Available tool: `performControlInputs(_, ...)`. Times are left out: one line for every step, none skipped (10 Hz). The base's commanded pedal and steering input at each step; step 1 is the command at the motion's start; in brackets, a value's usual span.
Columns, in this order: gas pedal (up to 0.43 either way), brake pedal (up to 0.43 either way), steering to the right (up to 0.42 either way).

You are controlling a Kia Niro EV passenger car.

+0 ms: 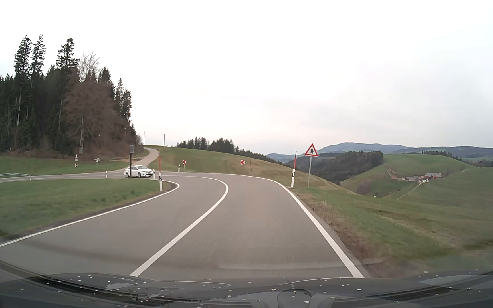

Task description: Follow the waypoints while adhering to traffic rules and regulations

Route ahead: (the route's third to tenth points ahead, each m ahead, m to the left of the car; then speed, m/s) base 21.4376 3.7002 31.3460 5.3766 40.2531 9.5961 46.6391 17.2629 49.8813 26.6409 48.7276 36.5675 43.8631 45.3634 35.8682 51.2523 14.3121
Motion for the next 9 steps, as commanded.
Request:
performControlInputs(0.000,0.220,-0.001)
performControlInputs(0.000,0.220,-0.004)
performControlInputs(0.000,0.226,-0.009)
performControlInputs(0.000,0.226,-0.015)
performControlInputs(0.000,0.232,-0.025)
performControlInputs(0.000,0.226,-0.029)
performControlInputs(0.000,0.232,-0.030)
performControlInputs(0.000,0.232,-0.030)
performControlInputs(0.000,0.232,-0.032)
